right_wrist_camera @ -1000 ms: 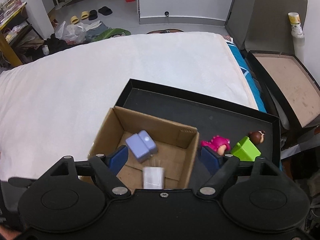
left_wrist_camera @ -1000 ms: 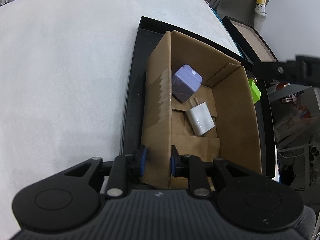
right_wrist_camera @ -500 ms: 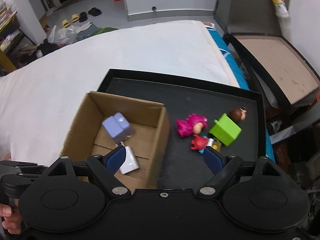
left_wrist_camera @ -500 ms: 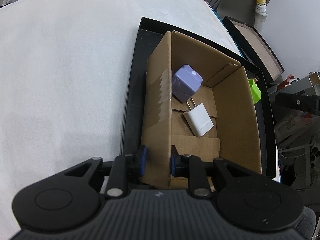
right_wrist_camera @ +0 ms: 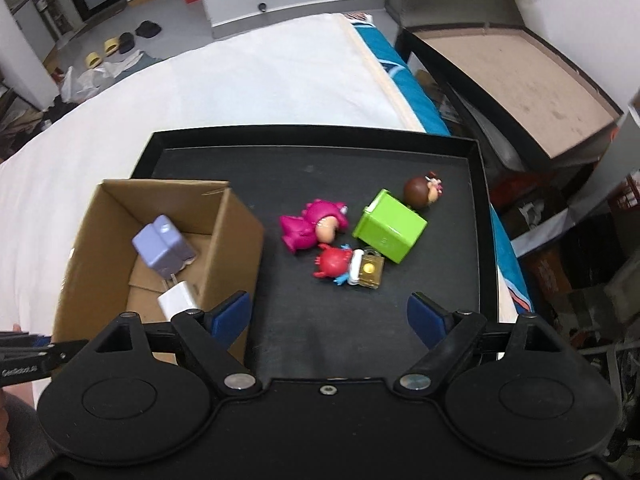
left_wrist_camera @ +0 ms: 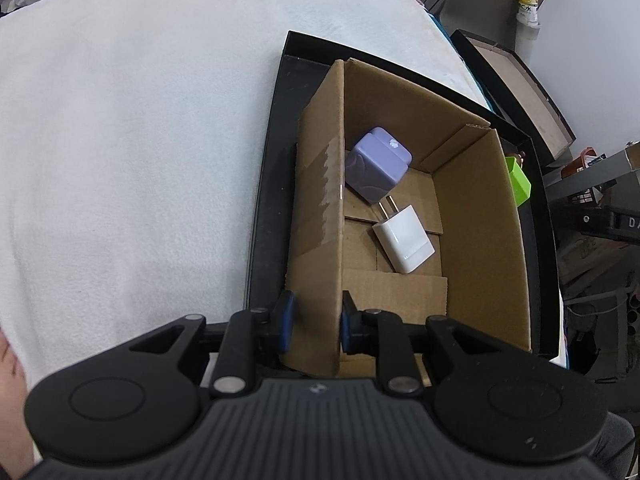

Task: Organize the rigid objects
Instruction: 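Move the right gripper to the red figurine with gold item and grasp it, then carry the red figurine into the cardboard box and open the right gripper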

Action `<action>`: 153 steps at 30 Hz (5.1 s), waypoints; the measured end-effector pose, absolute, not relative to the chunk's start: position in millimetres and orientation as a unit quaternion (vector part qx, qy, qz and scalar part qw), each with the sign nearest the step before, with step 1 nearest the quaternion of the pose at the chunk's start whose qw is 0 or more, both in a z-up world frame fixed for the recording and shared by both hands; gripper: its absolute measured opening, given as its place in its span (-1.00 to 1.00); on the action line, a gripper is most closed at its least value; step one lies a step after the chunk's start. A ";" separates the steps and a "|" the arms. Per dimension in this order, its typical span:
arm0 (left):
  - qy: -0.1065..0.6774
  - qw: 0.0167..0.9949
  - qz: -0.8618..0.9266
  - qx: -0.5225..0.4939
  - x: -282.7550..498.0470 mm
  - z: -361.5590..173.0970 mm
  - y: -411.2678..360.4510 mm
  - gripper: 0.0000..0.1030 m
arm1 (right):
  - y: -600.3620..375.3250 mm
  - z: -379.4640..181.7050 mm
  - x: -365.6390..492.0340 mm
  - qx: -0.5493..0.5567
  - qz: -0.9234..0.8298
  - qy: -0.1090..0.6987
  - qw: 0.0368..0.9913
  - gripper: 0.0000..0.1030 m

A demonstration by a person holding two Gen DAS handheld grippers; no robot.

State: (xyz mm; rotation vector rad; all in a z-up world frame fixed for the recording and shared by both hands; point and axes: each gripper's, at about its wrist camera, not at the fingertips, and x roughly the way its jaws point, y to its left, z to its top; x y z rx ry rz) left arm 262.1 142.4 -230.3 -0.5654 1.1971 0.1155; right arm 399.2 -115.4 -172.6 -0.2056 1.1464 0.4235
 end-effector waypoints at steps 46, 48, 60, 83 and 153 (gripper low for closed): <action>0.584 0.770 0.056 -0.252 286.9 -264.1 144.0 -0.58 | -115.1 -264.1 478.7 -0.062 0.164 0.595 0.785 -0.52; 0.583 0.770 0.056 -0.253 286.5 -264.5 144.2 -0.58 | -118.1 -264.5 475.3 -0.055 0.164 0.597 0.783 -0.52; 0.586 0.767 0.055 -0.255 287.2 -263.0 144.6 -0.58 | -124.3 -264.4 478.2 -0.015 0.154 0.597 0.787 0.52; 0.589 0.765 0.065 -0.251 289.2 -262.6 142.6 -0.58 | -98.8 -279.9 450.3 -0.204 0.260 0.580 0.745 0.43; 0.565 0.779 0.057 -0.265 269.5 -241.2 149.4 -0.43 | 18.0 -195.2 386.6 -0.180 0.284 0.554 0.761 -0.25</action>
